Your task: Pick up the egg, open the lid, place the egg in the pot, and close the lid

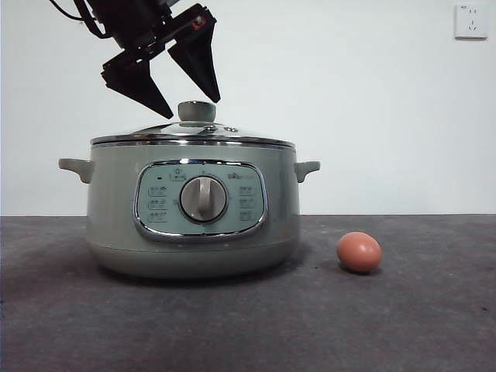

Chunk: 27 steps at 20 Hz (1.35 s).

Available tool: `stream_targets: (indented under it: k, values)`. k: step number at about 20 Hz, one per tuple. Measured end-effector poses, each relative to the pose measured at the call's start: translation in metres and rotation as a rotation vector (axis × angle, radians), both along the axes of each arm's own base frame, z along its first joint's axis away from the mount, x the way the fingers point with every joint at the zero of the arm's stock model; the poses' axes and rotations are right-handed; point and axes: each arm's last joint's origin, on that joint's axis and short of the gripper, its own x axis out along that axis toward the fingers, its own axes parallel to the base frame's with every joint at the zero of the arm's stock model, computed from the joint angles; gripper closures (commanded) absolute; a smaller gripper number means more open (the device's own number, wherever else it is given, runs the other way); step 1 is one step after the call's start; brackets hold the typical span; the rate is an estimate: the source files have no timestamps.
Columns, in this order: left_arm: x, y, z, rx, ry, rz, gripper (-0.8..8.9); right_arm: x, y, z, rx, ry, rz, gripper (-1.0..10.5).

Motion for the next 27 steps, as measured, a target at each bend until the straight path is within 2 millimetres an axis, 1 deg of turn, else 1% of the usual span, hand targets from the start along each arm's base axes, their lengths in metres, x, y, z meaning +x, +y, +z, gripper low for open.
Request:
stream_targets:
  k: [8,11,13,15,20,21,23,27]
  values:
    - [0.007,-0.013,-0.014,0.010,0.016,-0.027,2.55,0.003,0.000,-0.001,-0.001,0.010,0.000,3.8]
    - [0.007,-0.014,-0.014,0.010,0.014,-0.033,4.28,0.003,0.000,-0.001,-0.001,0.010,0.000,3.8]
    - [0.006,-0.015,-0.014,0.011,0.015,-0.034,5.13,0.003,0.000,-0.001,-0.001,0.010,0.000,3.8]
    - [0.006,-0.014,-0.014,0.020,0.016,-0.027,5.36,0.003,0.000,-0.001,-0.001,0.010,0.000,3.8]
    - [0.004,-0.015,-0.011,0.015,0.034,-0.032,5.45,0.003,0.000,-0.001,-0.001,0.010,0.000,3.8]
    - [0.003,-0.014,-0.011,0.015,0.037,-0.030,6.14,0.003,0.000,-0.001,-0.001,0.010,0.000,3.8]
    - [0.003,-0.014,-0.011,0.016,0.037,-0.029,8.10,0.003,0.000,-0.001,-0.001,0.010,0.000,3.8]
    - [0.003,-0.014,-0.011,0.017,0.035,-0.028,8.21,0.005,0.000,-0.002,-0.001,0.018,0.000,3.8]
